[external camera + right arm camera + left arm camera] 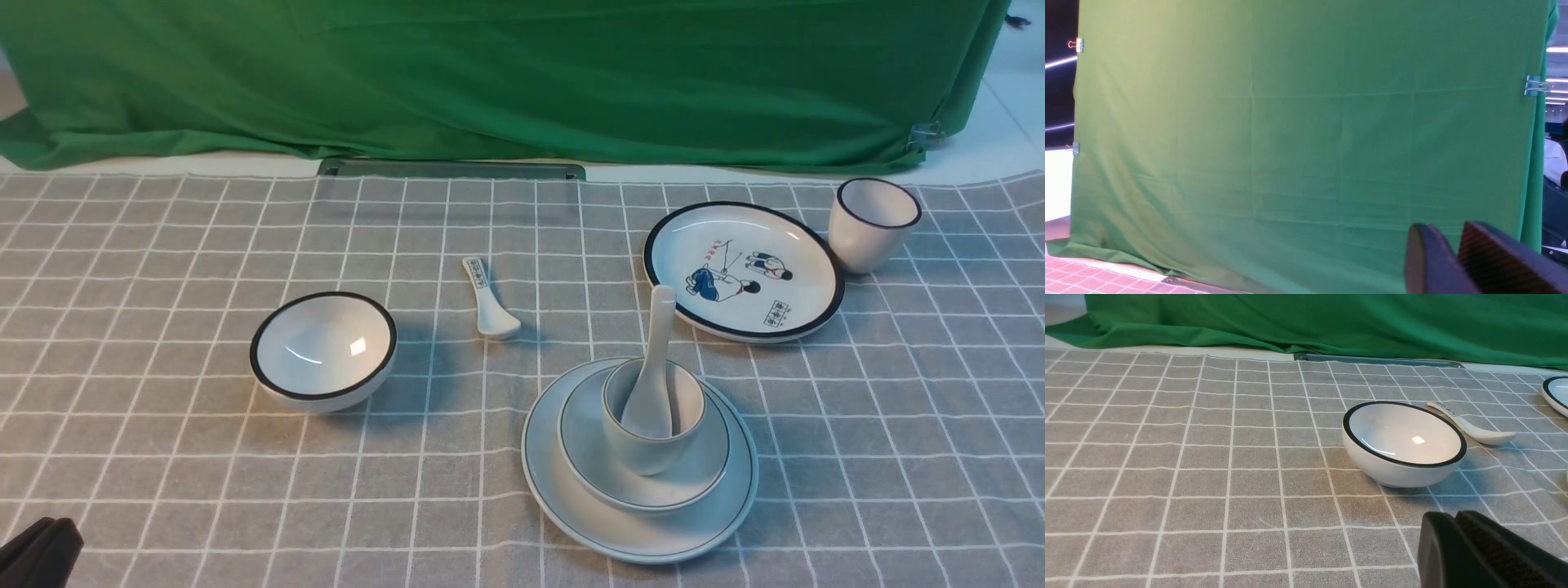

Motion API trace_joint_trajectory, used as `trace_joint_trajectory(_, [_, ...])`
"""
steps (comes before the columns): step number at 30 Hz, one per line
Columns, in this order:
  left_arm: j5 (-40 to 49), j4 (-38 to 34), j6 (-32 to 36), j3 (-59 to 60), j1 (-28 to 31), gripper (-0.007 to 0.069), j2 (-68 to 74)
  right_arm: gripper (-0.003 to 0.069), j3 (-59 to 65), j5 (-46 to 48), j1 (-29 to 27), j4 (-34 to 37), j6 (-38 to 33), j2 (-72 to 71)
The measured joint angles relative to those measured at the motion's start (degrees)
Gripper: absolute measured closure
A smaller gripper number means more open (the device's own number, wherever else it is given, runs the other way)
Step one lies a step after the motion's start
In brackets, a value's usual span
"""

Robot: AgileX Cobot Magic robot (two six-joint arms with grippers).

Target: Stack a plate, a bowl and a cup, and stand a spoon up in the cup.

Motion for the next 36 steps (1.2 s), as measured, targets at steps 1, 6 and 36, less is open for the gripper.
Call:
trace_joint_trajectory(1, [0.0, 0.0, 0.0, 0.0, 0.0, 0.0613, 0.0, 0.0497, 0.0, 0.0, 0.0, 0.0, 0.0, 0.0])
trace_joint_trajectory(6, [0.0, 0.0, 0.0, 0.0, 0.0, 0.0613, 0.0, 0.0483, 0.0, 0.0, 0.0, 0.0, 0.0, 0.0])
trace_joint_trajectory(36, [0.0, 0.0, 0.4, 0.0, 0.0, 0.0608, 0.0, 0.0431, 0.0, 8.3, 0.0, -0.2, -5.7, 0.0])
